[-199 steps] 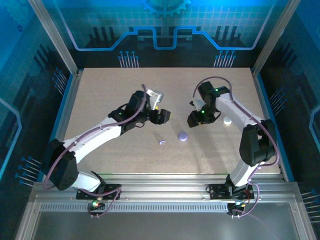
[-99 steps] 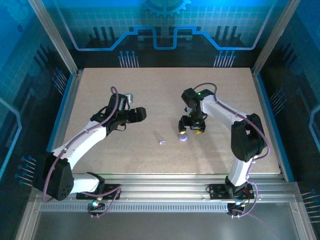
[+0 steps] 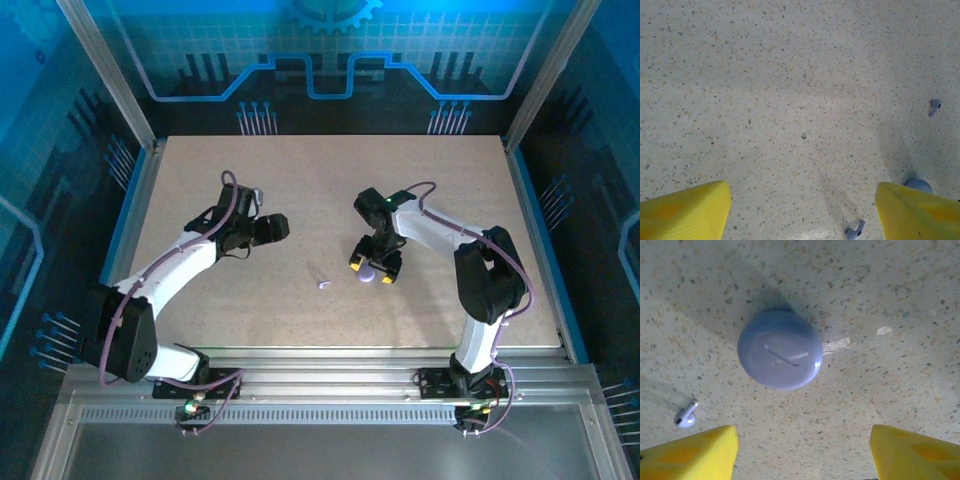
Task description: Insert wireless bluetooth earbuds into charging case
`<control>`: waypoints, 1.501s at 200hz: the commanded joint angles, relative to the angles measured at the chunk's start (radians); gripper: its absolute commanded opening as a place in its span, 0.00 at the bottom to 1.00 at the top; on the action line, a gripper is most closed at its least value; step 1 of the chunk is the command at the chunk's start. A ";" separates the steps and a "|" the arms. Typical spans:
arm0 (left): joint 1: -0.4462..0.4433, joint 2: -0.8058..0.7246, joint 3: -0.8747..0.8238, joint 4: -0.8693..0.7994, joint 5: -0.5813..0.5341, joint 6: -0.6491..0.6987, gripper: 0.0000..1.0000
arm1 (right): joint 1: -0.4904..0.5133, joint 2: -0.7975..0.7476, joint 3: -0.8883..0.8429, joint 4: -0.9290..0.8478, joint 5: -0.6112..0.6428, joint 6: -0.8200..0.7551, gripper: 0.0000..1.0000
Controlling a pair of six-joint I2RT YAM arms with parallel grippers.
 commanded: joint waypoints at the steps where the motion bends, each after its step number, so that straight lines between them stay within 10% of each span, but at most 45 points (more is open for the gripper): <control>1: 0.017 0.017 0.042 -0.028 0.026 0.000 0.77 | 0.012 0.006 -0.025 0.017 0.017 0.149 0.72; 300: 0.118 0.078 0.049 -0.035 0.041 0.002 0.77 | 0.008 0.177 0.033 0.072 0.045 0.425 0.63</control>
